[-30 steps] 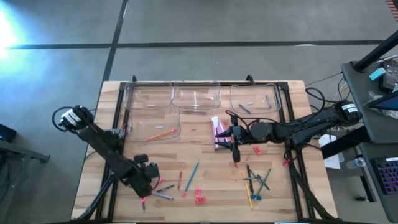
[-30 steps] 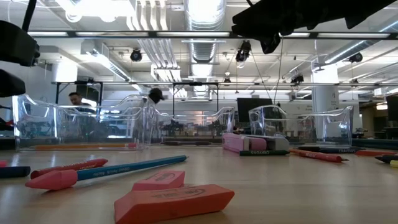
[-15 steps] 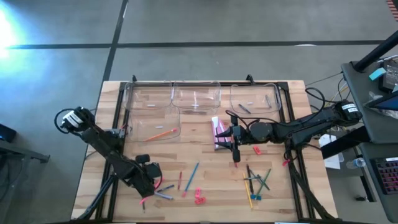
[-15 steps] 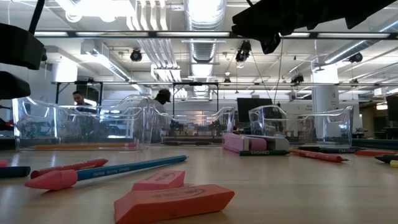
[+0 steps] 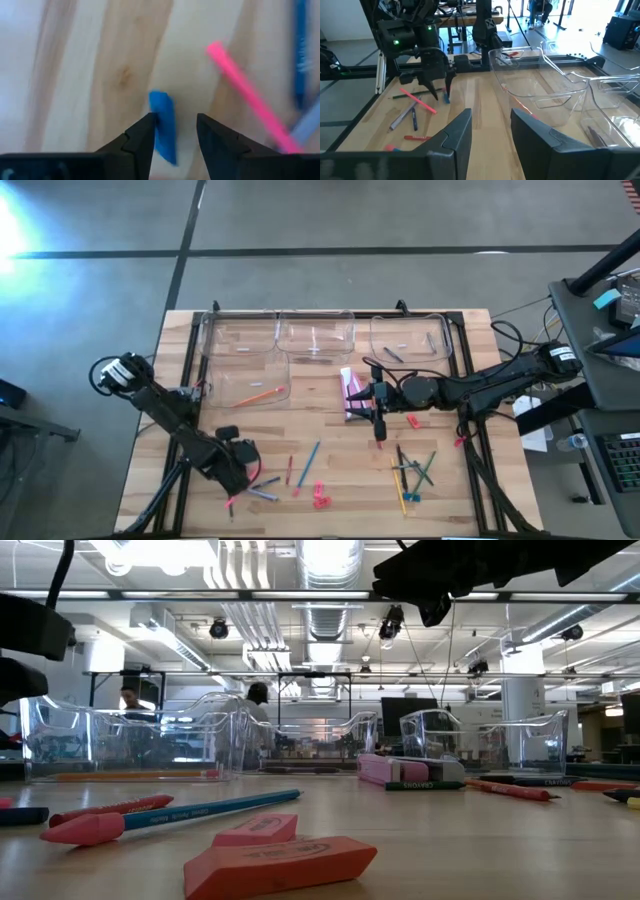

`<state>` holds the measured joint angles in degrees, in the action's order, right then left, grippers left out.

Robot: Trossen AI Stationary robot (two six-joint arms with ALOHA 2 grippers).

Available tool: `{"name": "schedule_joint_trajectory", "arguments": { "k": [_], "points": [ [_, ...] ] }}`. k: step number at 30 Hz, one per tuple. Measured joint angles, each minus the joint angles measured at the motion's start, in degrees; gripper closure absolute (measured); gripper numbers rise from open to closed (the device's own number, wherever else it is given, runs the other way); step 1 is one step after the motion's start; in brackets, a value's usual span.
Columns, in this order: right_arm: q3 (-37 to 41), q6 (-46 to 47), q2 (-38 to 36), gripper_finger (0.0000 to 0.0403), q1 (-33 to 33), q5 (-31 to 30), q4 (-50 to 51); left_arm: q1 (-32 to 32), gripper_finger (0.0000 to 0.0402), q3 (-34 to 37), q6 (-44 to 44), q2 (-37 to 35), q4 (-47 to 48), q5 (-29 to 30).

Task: Sort crayons/erasers/pens/pencils in bins
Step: Put the blue eraser into the top left transparent bin

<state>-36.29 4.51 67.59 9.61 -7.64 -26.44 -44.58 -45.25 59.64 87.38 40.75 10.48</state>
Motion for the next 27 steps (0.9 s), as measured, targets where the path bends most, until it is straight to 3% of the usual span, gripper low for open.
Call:
{"name": "schedule_joint_trajectory", "arguments": {
  "k": [14, 17, 22, 27],
  "points": [
    [0.00, 0.35, 0.00, 0.0275, 0.00, 0.00, 0.05, 0.66, 0.0274, 0.55, 0.03, 0.25, 2.22, 0.07],
    [0.00, 0.33, 0.00, 0.0275, 0.00, 0.01, 0.05, 0.84, 0.0301, 0.49, -0.02, 0.90, 1.94, 0.06],
    [0.00, -0.01, 0.00, 0.0275, 0.00, 0.00, 0.07, 2.43, 0.0385, -0.53, -2.60, 0.66, 4.15, -0.75],
    [0.00, -0.07, 0.00, 0.0275, 0.00, 0.00, 0.03, 5.43, 0.0390, -4.67, -5.45, -2.44, 10.90, 0.32]
  ]
}}
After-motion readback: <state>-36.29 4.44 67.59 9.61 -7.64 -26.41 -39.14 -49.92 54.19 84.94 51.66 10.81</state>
